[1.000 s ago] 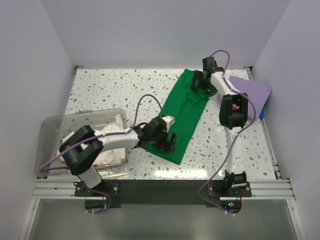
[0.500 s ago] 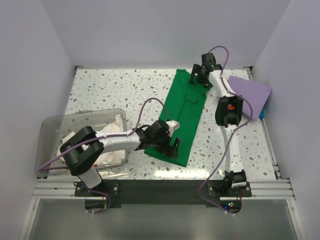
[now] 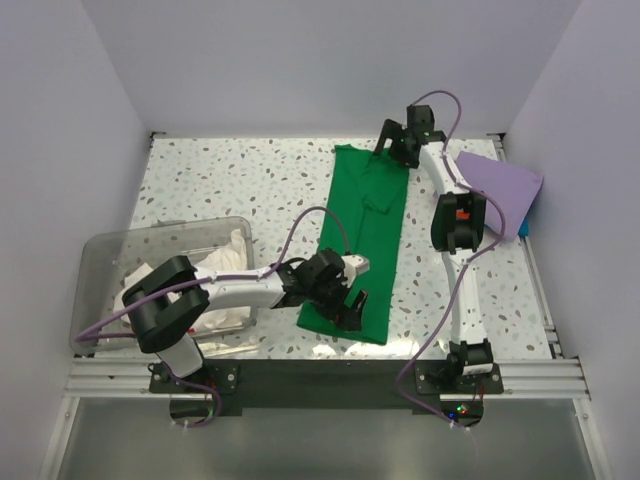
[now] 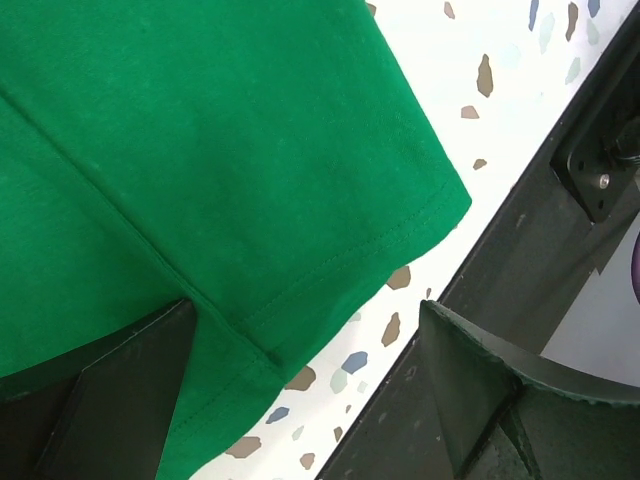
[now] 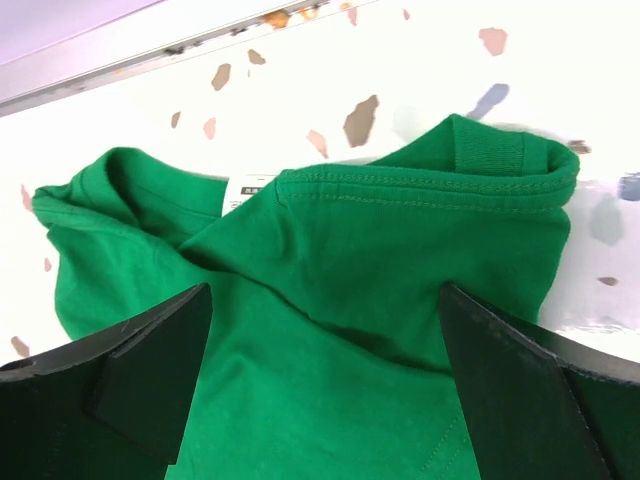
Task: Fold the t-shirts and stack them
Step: Fold the tshirt
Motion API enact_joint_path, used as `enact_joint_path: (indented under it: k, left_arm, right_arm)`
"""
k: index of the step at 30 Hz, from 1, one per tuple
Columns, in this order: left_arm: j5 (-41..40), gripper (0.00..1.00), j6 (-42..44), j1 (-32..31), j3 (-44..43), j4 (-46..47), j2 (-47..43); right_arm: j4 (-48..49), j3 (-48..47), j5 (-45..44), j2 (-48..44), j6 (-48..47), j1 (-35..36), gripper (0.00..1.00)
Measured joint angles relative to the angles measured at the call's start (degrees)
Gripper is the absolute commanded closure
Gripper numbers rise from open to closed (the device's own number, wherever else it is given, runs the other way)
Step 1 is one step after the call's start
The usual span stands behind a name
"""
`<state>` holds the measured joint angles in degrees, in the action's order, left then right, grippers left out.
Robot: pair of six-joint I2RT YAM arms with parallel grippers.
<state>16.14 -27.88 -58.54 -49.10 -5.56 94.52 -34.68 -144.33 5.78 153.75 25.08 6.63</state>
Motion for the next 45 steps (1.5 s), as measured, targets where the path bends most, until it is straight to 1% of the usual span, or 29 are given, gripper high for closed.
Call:
enact_joint_path:
  k: [5, 8, 11, 14, 16, 17, 18, 20, 22, 26, 30, 33, 38, 40, 45]
  left_arm:
    - [-0.7, 0.01, -0.1, -0.1, -0.1, -1.0, -0.6]
    - [-4.4, 0.0, -0.2, -0.3, -0.9, -4.8, -2.9]
    - [-9.7, 0.0, -0.6, -0.4, -3.6, -9.5, -7.0]
    - [-14.8, 0.0, -1.1, 0.0, -6.6, -11.8, -11.5]
    - [-16.2, 0.0, -1.3, 0.7, -7.1, -12.5, -13.9]
    - [-16.7, 0.02, -1.4, 1.2, -7.1, -13.1, -14.9]
    - [-16.9, 0.04, -1.5, 1.9, -7.1, -13.8, -15.5]
    - [-17.2, 0.12, -1.6, 3.1, -6.3, -14.9, -15.6]
    - [-17.9, 0.12, -1.6, 4.0, -5.0, -17.4, -15.6]
    - [-18.0, 0.12, -1.6, 4.7, -2.0, -21.5, -16.5]
    - [-16.7, 0.12, -1.6, 5.6, -0.4, -23.1, -18.3]
    - [-15.1, 0.14, -1.6, 6.4, 0.2, -22.8, -18.3]
    - [-12.0, 0.16, -1.6, 7.4, 2.4, -22.9, -18.3]
    - [-11.3, 0.18, -1.6, 7.7, 3.0, -22.9, -18.1]
    - [-9.9, 0.21, -1.6, 8.5, 3.1, -22.8, -16.3]
  right_arm:
    - [2.0, 1.2, 3.1, -0.4, 0.0, 0.1, 0.01]
    - [3.2, 5.1, 4.3, -3.0, -0.2, 0.0, 0.01]
    - [3.6, 11.6, 4.5, -9.0, -0.5, 0.1, 0.01]
    - [4.4, 18.5, 4.5, -17.8, -0.7, 0.1, 0.02]
    - [5.6, 24.7, 4.5, -26.0, -0.7, 0.3, 0.05]
    - [5.6, 27.6, 4.6, -30.5, -0.7, 0.4, 0.09]
    - [5.6, 30.7, 4.7, -34.8, -0.8, 0.5, 0.1]
    - [5.5, 37.3, 5.2, -43.8, -1.2, 0.9, 0.14]
    - [5.3, 45.5, 5.5, -52.1, -1.8, 2.0, 0.17]
    - [0.9, 61.3, 5.7, -63.2, -2.6, 5.7, 0.2]
    - [-6.2, 76.5, 4.9, -68.0, -1.9, 11.1, 0.23]
    - [-11.9, 85.1, 4.2, -71.9, -0.3, 14.8, 0.26]
    - [-16.0, 95.6, 4.6, -84.3, 4.4, 19.9, 0.37]
    - [-16.3, 98.8, 5.0, -87.2, 6.3, 21.4, 0.41]
    - [-16.8, 104.1, 5.9, -89.0, 10.6, 24.3, 0.49]
